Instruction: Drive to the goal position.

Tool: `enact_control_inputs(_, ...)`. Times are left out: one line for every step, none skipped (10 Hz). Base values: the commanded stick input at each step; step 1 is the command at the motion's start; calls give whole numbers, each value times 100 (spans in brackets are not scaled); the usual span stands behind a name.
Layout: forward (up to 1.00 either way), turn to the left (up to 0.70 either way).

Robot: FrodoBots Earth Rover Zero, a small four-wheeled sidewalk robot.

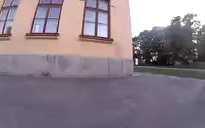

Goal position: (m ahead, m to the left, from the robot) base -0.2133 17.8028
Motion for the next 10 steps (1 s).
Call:
enact_control_inputs(0, 0)
enact_control_inputs(0, 0)
enact_control_inputs(0, 0)
enact_control_inputs(28, 0)
enact_control_inputs(50, 0)
enact_control_inputs(50, 0)
enact_control_inputs(50, 15)
enact_control_inputs(50, 50)
enact_control_inputs(50, 50)
enact_control_inputs(50, 50)
